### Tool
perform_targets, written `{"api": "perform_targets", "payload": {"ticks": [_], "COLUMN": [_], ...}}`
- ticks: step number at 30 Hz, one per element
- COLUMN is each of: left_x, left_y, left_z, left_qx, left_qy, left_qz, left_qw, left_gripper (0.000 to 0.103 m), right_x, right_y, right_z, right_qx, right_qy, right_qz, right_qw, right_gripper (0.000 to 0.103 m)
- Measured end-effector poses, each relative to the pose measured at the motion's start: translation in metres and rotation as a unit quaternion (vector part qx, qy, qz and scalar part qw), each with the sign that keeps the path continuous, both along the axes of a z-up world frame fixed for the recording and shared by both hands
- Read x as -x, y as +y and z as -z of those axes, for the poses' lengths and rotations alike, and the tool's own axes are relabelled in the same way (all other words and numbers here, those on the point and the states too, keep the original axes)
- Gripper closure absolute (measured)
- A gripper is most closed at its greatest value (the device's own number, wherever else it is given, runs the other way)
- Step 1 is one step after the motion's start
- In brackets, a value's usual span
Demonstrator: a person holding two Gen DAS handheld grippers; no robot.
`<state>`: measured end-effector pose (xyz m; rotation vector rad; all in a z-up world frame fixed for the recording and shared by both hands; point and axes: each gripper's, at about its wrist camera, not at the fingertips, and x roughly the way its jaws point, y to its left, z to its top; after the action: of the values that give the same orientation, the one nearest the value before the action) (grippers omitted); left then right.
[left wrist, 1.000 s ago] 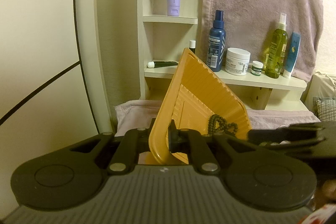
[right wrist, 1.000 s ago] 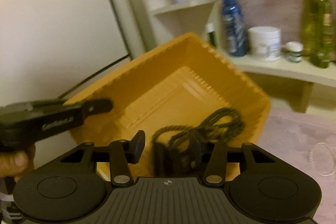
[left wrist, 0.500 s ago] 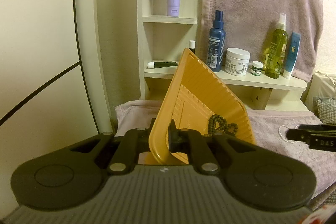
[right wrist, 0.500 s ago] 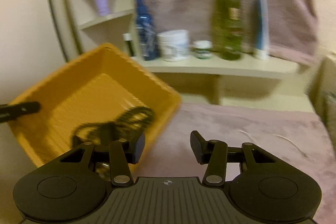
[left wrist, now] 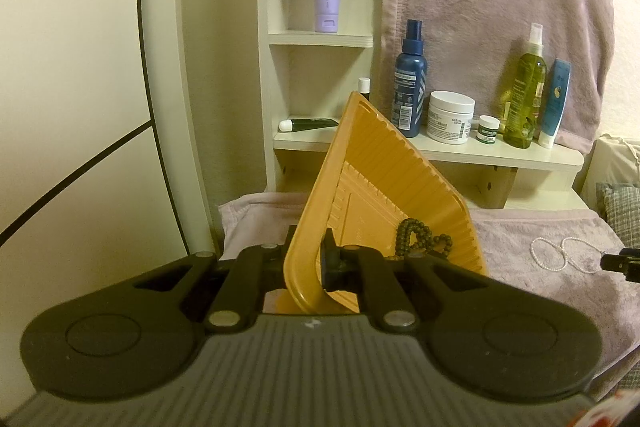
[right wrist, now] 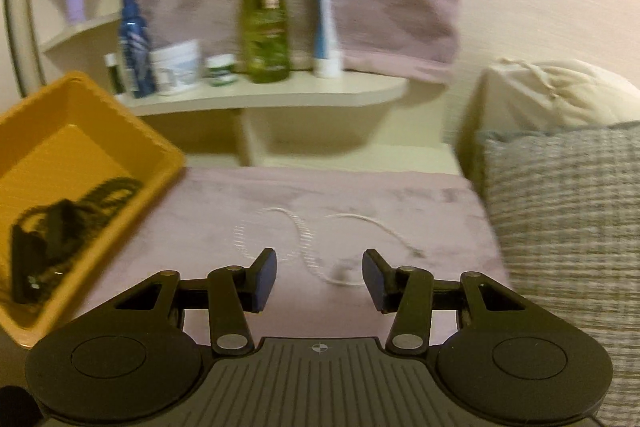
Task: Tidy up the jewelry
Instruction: 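Move the right tool to the white pearl necklace and grasp it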
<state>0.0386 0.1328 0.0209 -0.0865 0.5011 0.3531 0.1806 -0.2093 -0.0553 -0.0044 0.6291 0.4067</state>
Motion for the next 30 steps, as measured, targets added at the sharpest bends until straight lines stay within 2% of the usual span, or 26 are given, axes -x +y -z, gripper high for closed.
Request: {"api": "perform_targets", "payload": {"ticks": [5,10,11,12,14,23,26,28,30], "left_x": [-0.002,-0.002,-0.002,-0.002,-0.002,-0.002,-0.002,-0.002,-0.002], "left_y": [-0.001,-0.002,-0.002,-0.002,-0.002,-0.003,-0.003,-0.003,-0.003], "left_z": [0.0,-0.001,-0.001,-0.001,-0.001,-0.001,-0.001,-0.001,-0.001], "left_qx": [-0.003,-0.005,-0.006,-0.006,-0.006,-0.007,-0.007,-0.007,-0.007], "left_qy": [0.001,0.002,0.002,0.003,0.003,0.004,0.004,0.004,0.004], "left_qz": [0.001,0.001,0.001,0.001,0.001,0.001,0.001,0.0,0.001], "left_qw": [1.0,1.0,1.0,1.0,1.0,1.0,1.0,1.0,1.0], "left_gripper": [0.095,0.095,0.095,0.095,0.095,0.095,0.095,0.095,0.095], "right_x": [-0.007,-0.011,-0.012,-0.014,-0.017,-0.039,-0.042,-0.042,-0.041], "right_y": [-0.016,-0.004,0.001,0.006,0.014,0.036,0.037,0.037,0.038], "right_z": [0.008,0.015,0.016,0.017,0.02,0.034,0.037,0.038,0.037], "right_qx": [0.008,0.014,0.018,0.021,0.032,0.073,0.075,0.074,0.074], "right_qy": [0.009,0.006,0.005,0.004,0.002,0.008,0.014,0.016,0.017], "right_qz": [0.009,-0.031,-0.04,-0.048,-0.063,-0.087,-0.089,-0.091,-0.088], "right_qw": [1.0,0.999,0.999,0.999,0.998,0.993,0.993,0.993,0.993], "right_gripper": [0.055,0.056,0.06,0.069,0.079,0.089,0.092,0.1,0.101]}}
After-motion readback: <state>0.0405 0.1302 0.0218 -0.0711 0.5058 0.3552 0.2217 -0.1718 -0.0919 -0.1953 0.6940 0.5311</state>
